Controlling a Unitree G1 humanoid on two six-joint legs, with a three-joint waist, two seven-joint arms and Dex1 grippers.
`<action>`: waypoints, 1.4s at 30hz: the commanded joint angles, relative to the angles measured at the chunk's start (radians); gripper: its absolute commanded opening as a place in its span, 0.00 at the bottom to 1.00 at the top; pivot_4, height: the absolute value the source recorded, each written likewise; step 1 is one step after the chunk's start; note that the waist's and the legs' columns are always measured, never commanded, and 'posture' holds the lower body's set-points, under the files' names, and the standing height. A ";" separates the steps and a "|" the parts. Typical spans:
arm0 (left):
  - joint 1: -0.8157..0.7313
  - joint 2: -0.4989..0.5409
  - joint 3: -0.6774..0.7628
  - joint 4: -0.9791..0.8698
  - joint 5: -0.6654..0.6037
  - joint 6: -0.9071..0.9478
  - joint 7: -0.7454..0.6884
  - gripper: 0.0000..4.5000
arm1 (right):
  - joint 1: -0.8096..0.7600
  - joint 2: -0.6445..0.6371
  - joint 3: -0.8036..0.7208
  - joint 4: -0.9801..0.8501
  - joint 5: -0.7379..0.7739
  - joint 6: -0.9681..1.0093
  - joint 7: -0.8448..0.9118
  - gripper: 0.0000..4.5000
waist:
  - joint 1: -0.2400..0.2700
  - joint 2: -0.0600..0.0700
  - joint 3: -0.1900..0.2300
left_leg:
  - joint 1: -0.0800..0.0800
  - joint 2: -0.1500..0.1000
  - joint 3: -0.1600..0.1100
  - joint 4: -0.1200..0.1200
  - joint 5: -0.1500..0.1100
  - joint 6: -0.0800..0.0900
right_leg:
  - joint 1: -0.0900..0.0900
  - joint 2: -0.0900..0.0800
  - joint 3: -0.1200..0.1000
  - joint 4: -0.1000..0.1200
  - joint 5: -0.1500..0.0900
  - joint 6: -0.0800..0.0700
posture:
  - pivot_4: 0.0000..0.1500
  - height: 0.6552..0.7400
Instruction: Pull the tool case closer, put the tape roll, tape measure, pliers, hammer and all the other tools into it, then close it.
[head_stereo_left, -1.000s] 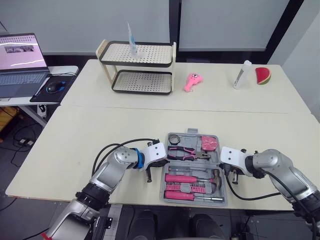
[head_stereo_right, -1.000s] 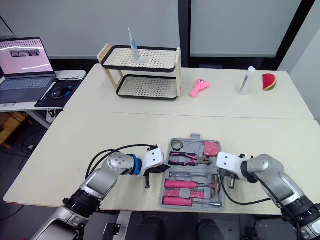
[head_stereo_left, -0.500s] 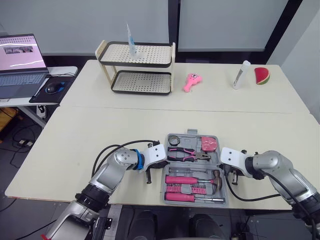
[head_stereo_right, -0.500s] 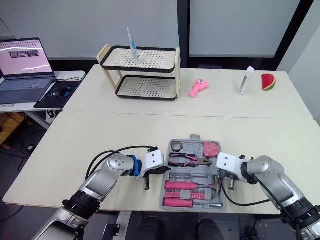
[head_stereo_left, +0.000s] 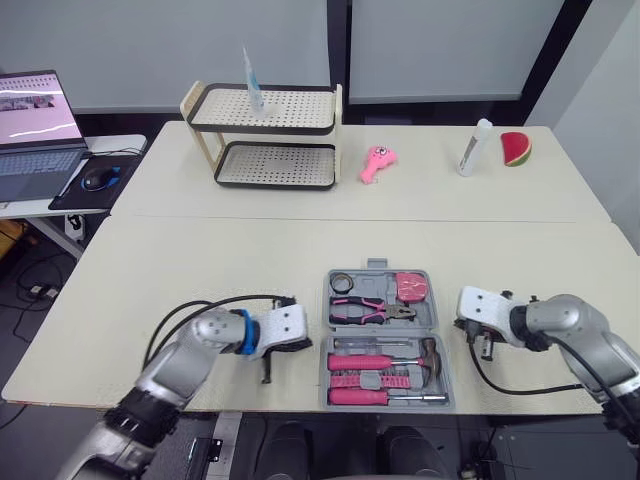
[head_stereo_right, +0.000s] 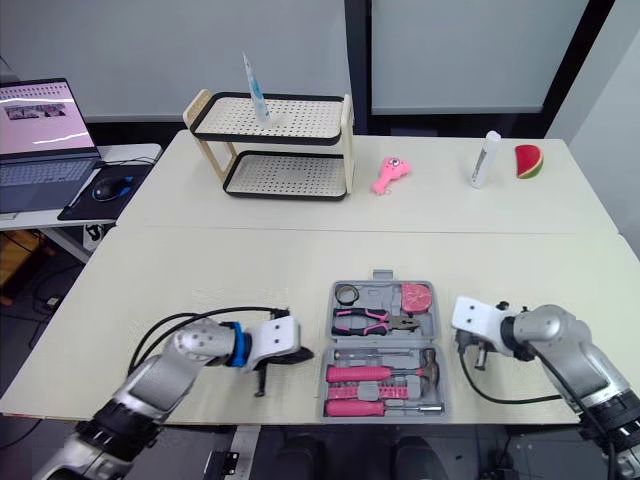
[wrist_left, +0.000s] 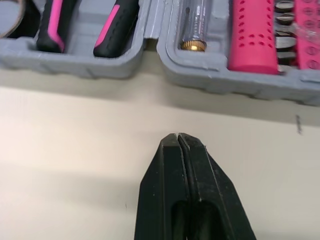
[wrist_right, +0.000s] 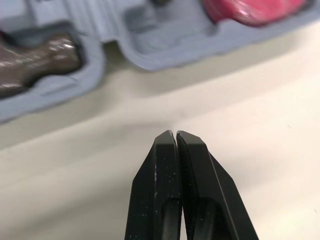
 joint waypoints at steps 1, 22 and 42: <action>0.035 0.018 0.045 -0.094 -0.089 -0.029 -0.048 0.00 | -0.030 0.018 -0.101 0.013 0.093 0.075 0.006 0.14 | 0.000 0.000 0.000 | 0.000 0.000 0.000 0.000 0.000 0.000 | 0.000 0.000 0.000 0.000 0.000 0.000 | 1.00 1.00; -0.022 -0.225 -0.230 -0.016 -0.045 0.005 -0.031 0.00 | -0.313 0.363 -0.591 0.232 0.575 0.913 -0.307 0.99 | -0.001 0.001 0.000 | -0.001 0.000 0.002 0.000 0.000 0.000 | -0.002 0.001 0.002 0.004 0.000 0.000 | 1.00 1.00; -0.066 -0.194 -0.327 0.005 0.059 0.111 -0.035 0.00 | -0.437 0.497 -0.494 0.655 0.566 0.696 -0.356 0.99 | -0.018 0.000 -0.004 | 0.002 0.000 0.001 0.000 0.000 0.000 | 0.002 0.001 0.001 0.003 0.000 0.000 | 1.00 1.00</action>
